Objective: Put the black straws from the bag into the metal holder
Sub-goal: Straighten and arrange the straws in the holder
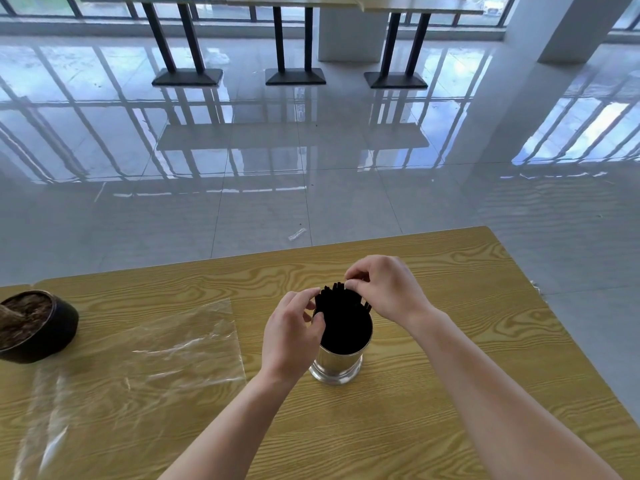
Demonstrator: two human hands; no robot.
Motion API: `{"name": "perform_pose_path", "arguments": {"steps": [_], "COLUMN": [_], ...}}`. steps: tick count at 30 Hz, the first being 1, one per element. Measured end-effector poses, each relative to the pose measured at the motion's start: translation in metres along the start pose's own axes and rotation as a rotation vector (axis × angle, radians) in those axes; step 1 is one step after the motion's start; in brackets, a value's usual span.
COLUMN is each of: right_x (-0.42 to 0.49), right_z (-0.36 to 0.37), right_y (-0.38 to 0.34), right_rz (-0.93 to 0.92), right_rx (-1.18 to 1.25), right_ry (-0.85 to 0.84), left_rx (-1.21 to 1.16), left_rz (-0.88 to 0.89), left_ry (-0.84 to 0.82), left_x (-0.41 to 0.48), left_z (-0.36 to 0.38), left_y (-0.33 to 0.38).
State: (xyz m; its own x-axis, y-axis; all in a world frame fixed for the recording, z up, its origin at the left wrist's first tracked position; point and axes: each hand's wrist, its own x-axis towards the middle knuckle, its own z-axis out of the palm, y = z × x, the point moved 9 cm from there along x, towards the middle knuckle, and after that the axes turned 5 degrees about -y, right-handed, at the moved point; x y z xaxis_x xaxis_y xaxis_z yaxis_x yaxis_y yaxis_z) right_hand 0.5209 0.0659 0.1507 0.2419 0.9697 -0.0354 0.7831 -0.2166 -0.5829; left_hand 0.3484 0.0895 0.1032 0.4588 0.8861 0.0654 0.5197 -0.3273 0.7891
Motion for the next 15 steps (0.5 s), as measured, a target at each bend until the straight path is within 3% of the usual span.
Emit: {"name": "perform_pose_path", "arguments": {"steps": [15], "right_x": [0.003], "right_z": [-0.035], "right_y": [-0.014], "right_rz": [-0.076], "right_rx": [-0.004], "right_ry": [0.157], "left_rx": [-0.030], "left_rz": [-0.014], "left_ry": [0.012], "left_x": [0.000], "left_z": [-0.003], "left_y": [-0.001]}}
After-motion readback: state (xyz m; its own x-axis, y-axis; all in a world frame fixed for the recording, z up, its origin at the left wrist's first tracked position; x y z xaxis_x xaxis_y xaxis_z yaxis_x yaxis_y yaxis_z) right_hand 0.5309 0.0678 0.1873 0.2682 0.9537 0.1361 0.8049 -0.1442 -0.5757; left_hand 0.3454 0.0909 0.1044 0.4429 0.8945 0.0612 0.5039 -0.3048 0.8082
